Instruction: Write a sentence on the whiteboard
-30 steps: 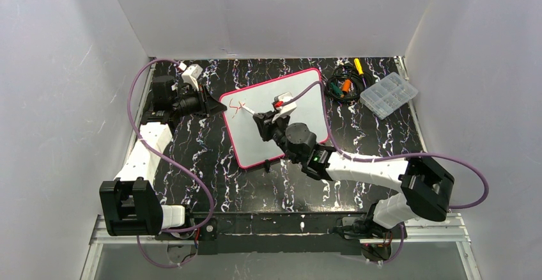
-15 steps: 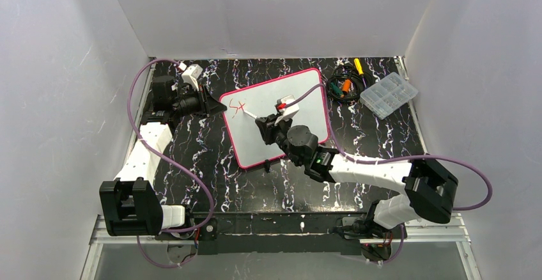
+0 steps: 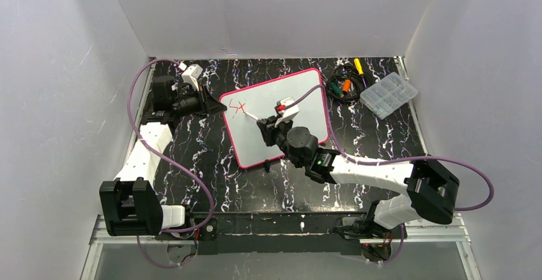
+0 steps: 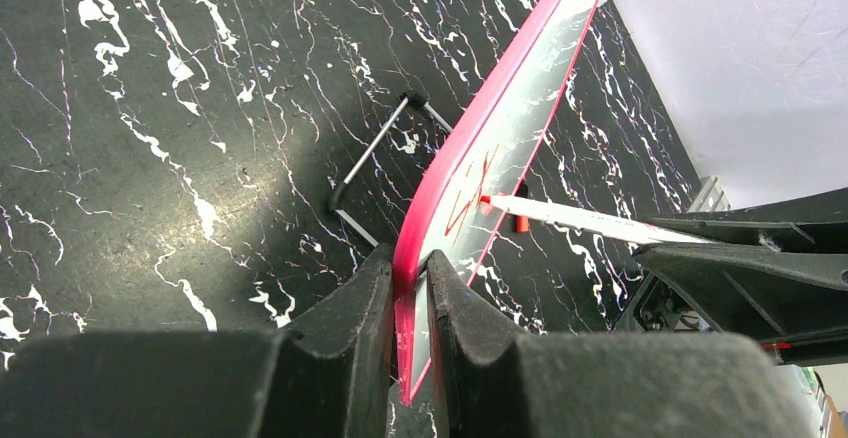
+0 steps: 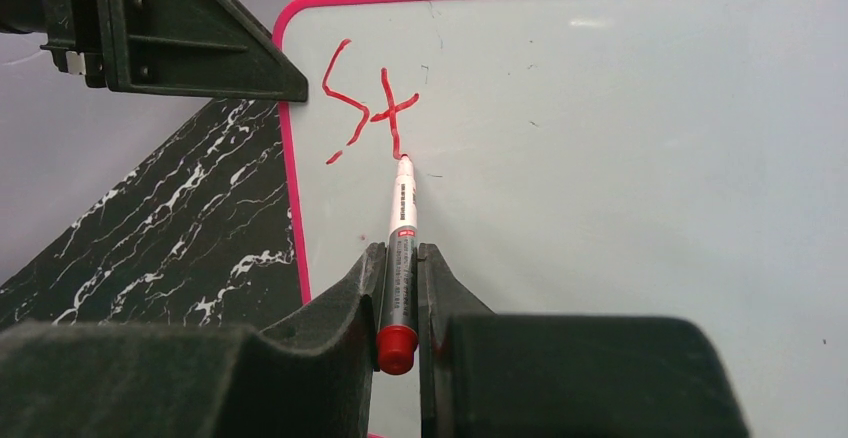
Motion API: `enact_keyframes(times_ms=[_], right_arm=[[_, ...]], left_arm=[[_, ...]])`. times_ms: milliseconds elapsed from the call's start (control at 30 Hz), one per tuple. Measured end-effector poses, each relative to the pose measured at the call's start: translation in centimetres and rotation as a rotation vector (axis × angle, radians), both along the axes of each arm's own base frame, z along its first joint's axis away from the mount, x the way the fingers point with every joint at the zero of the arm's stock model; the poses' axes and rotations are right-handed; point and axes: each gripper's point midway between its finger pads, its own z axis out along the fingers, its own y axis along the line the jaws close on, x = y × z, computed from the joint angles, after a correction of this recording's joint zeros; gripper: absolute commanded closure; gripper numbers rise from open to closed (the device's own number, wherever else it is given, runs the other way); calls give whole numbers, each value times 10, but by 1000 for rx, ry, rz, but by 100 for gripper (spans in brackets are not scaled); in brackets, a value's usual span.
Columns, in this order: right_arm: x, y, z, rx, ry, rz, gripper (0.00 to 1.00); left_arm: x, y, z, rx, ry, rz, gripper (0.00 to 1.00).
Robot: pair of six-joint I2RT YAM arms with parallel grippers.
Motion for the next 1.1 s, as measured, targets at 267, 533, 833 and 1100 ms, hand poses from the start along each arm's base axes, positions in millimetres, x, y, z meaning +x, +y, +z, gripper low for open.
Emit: enact_keyframes(times_ms=[267,533,833,1100], right_arm=[[3,-4,12,-1,-44,-18,99],[8,-2,36,23,-100,-27,99],[12,5,39,26,-112,-27,99],[15,4,33,12,-106,-47,99]], left_arm=[[0,0,0,-1,0,-1,100],[0,0,0,0,0,-1,100],[0,0,0,-1,0,-1,100],[0,0,0,0,-1,-2,100]])
